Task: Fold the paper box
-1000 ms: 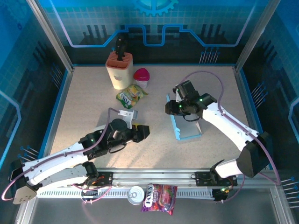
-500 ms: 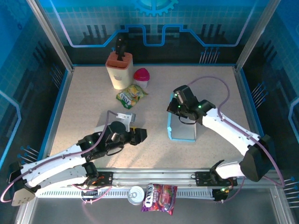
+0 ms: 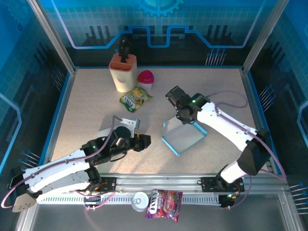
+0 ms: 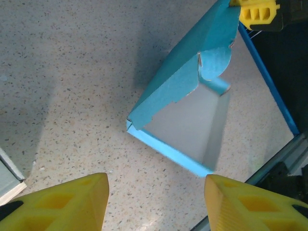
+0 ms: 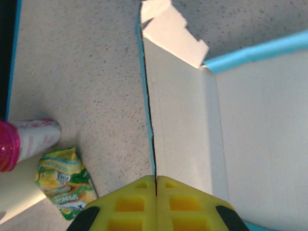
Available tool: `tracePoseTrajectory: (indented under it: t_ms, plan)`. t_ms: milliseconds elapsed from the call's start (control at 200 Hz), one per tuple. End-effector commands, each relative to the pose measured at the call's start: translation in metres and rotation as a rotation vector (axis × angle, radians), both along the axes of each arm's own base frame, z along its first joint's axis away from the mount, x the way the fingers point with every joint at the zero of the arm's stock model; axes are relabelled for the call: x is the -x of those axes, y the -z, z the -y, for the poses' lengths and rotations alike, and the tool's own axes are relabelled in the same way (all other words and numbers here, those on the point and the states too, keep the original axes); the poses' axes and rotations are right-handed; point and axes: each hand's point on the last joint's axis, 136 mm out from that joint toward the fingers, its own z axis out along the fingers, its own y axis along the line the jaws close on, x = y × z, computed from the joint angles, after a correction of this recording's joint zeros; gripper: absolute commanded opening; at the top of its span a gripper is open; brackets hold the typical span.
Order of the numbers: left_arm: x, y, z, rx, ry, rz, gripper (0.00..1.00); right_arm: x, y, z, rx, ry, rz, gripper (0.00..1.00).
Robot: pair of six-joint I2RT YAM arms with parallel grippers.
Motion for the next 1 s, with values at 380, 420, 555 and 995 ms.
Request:
tracePoseTrajectory:
  t_ms: [380, 420, 555, 995]
  plan:
    - [0.002, 0.032, -0.01, -0.09, 0.004, -0.037, 0.56, -0.01, -0.011, -0.001, -0.084, 0.383, 0.045, 0.0]
    - [0.001, 0.033, -0.01, -0.088, 0.003, -0.041, 0.56, -0.011, -0.01, -0.001, -0.088, 0.392, 0.057, 0.0]
    - [-0.001, 0.039, -0.008, -0.082, 0.003, -0.053, 0.56, -0.017, -0.01, 0.001, -0.13, 0.423, 0.095, 0.0]
    - [-0.023, 0.053, -0.002, -0.079, 0.008, -0.089, 0.63, -0.026, -0.007, -0.008, -0.153, 0.289, 0.097, 0.3]
